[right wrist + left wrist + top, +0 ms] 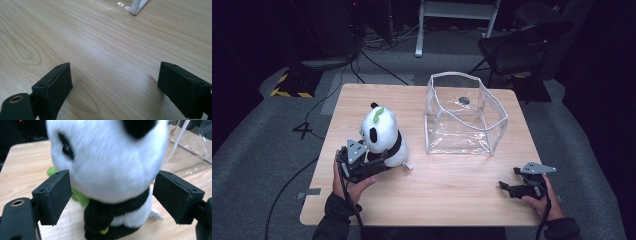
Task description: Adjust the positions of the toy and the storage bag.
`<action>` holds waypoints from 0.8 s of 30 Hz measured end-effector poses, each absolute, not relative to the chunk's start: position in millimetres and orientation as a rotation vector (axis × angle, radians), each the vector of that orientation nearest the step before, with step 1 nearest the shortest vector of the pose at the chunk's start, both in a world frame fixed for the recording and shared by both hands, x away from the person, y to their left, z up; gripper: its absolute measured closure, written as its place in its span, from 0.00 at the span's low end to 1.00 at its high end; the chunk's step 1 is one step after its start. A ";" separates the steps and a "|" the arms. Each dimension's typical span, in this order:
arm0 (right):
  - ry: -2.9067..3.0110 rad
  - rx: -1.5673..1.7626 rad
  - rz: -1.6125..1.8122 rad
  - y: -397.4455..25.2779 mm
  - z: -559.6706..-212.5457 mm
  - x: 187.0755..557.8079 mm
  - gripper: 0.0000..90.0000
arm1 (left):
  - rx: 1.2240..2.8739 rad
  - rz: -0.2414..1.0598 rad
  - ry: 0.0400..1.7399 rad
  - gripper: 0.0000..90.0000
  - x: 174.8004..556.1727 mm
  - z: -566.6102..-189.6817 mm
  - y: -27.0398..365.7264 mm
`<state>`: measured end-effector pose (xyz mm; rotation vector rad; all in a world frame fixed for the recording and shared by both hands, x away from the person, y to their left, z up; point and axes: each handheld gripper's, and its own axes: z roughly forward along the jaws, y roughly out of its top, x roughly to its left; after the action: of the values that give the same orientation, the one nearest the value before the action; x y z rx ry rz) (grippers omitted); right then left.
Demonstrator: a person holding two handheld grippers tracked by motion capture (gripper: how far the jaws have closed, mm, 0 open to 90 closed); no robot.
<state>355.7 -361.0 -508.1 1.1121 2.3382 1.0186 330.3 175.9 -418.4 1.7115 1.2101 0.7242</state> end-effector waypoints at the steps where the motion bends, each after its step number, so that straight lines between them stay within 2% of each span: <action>1: 2.338 1.112 1.019 -361.0 -508.1 355.7 0.13 | 1.711 0.736 1.213 0.17 332.2 -417.1 173.8; 7: 2.338 1.112 1.019 -361.0 -508.1 355.7 0.13 | 1.680 0.740 1.237 0.15 343.3 -414.2 164.7; 10: 2.338 1.112 1.019 -361.0 -508.1 355.7 0.14 | 1.674 0.704 1.242 0.05 352.2 -418.5 164.3; 12: 2.338 1.112 1.019 -361.0 -508.1 355.7 0.13 | 1.663 0.690 1.252 0.04 354.7 -422.3 162.4; 17: 2.338 1.112 1.018 -361.0 -508.1 355.7 0.14 | 1.660 0.763 1.225 0.06 350.4 -416.0 155.8; 24: 2.338 1.113 1.018 -361.0 -508.1 355.7 0.13 | 1.582 0.757 1.244 0.04 361.4 -415.8 154.8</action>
<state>355.7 -361.0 -508.1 1.1127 2.3379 1.0184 361.4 154.8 -415.8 1.5821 1.2440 0.7574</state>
